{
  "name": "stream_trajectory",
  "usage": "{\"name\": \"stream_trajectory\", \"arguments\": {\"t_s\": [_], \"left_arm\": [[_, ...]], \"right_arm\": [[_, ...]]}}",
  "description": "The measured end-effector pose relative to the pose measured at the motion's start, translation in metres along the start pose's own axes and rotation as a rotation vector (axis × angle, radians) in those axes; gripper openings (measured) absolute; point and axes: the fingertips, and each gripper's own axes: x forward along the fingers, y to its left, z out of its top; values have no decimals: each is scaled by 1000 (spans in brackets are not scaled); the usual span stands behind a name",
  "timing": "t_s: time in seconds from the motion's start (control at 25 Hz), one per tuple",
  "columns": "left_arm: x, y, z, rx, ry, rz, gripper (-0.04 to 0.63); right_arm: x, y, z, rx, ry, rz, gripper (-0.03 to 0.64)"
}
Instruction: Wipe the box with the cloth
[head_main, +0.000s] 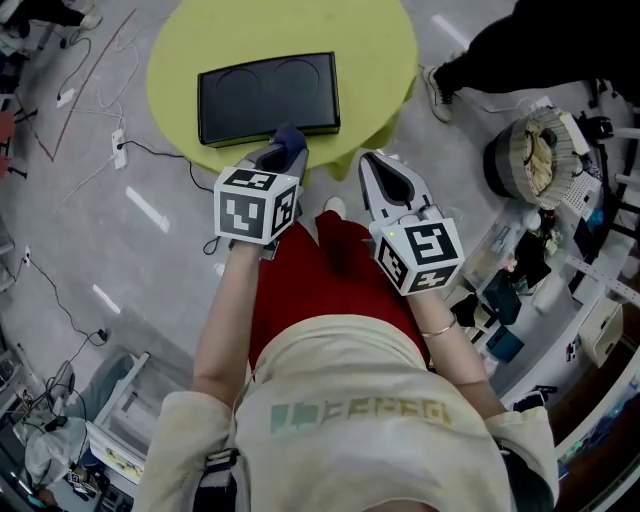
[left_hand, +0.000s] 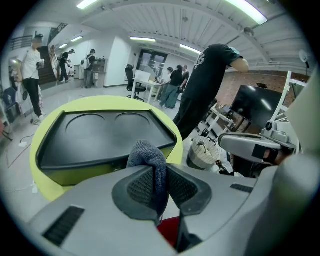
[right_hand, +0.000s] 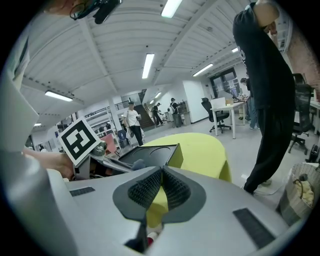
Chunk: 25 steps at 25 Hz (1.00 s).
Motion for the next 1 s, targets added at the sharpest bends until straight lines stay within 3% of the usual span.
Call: {"name": "stream_trajectory", "arguments": {"t_s": [0.68, 1.0], "left_arm": [[50, -94, 21, 141, 64, -171, 64], [60, -127, 57, 352, 88, -180, 64]], "right_arm": [[-46, -58, 0, 75, -60, -139, 38], [-66, -83, 3, 126, -110, -199, 38]]}}
